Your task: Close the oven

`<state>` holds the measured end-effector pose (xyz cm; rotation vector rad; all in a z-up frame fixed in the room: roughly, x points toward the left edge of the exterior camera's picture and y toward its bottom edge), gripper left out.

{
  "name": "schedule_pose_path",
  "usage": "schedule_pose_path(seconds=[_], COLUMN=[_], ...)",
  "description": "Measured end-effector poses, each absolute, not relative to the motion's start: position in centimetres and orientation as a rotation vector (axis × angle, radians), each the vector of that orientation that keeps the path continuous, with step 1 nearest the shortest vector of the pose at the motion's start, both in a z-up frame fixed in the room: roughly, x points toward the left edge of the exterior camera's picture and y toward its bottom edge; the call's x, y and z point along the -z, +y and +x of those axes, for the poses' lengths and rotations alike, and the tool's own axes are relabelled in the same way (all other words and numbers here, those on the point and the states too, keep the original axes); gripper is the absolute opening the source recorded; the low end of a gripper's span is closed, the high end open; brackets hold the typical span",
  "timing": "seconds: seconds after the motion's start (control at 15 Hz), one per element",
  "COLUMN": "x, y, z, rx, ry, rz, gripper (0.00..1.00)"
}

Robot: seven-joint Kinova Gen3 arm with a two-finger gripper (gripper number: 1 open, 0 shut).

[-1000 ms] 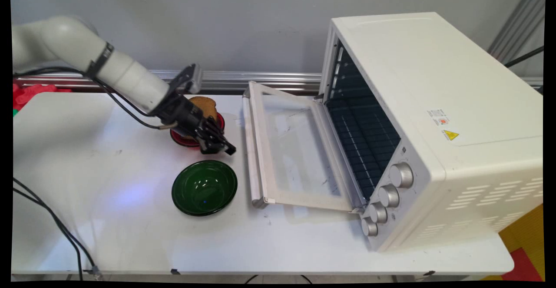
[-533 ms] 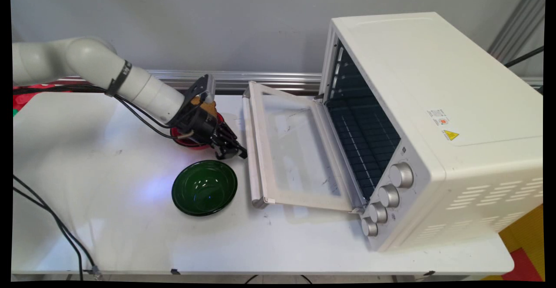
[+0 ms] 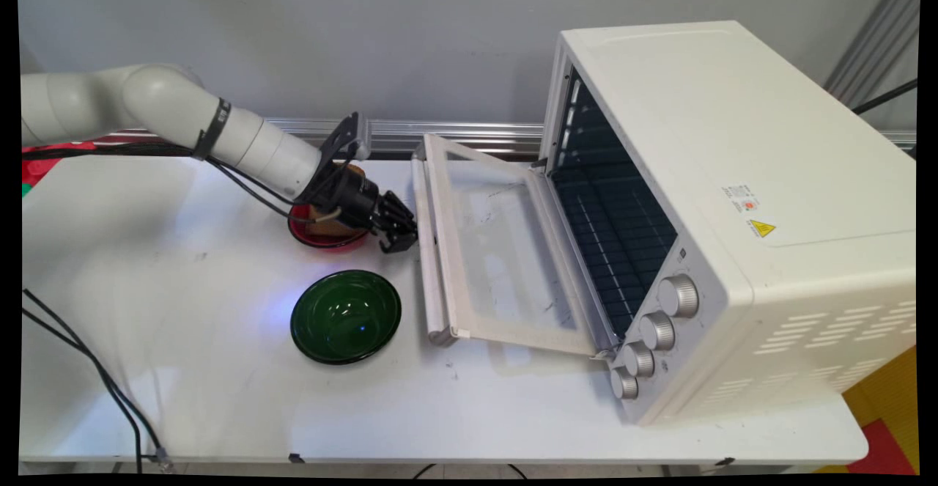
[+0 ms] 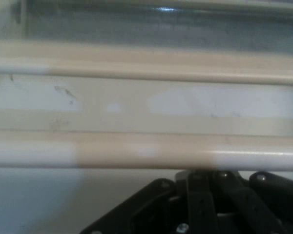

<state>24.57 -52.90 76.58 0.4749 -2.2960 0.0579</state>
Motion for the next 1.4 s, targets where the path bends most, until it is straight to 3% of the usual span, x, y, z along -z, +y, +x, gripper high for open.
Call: schedule_pose_path(seconds=[1.4], x=[-83.6], y=[-54.7], z=[21.4], rx=[-0.043], ry=[-2.101], rz=[0.465], gripper=[0.00])
